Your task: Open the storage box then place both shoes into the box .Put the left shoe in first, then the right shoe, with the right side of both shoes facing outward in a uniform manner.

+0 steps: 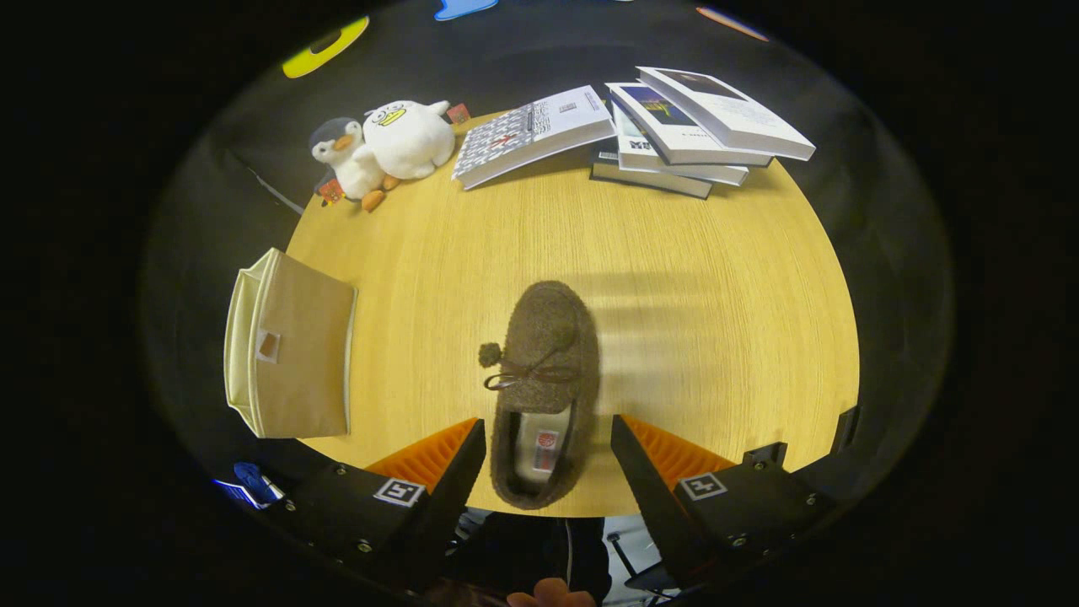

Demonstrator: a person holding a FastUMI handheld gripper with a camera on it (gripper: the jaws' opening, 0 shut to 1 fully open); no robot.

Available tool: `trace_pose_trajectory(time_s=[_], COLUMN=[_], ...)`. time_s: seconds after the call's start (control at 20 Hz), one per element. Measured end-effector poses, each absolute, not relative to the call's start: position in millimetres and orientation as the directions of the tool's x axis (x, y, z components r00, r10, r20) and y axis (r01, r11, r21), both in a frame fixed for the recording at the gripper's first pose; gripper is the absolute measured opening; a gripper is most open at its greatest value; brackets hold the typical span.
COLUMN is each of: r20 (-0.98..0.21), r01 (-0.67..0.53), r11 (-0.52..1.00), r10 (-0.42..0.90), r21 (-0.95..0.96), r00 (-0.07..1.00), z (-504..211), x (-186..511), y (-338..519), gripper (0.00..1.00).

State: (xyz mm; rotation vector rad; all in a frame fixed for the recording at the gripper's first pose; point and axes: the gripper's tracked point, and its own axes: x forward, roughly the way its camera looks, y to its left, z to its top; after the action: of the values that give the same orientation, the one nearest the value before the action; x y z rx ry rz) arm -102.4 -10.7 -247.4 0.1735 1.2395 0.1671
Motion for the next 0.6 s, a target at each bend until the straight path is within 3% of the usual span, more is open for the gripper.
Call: trace_pose_trajectory(time_s=[0.45, 0.6], r20=[-0.951, -0.952], r01=[-0.006, 0.003], r11=[0.983, 0.982], r10=[0.18, 0.184], r21=[0.184, 0.19], r00=[0.251, 0.244], z=[-310.9, -325.8], x=[-96.4, -86.6], y=[-29.1, -26.7], gripper=[0.94, 0.9])
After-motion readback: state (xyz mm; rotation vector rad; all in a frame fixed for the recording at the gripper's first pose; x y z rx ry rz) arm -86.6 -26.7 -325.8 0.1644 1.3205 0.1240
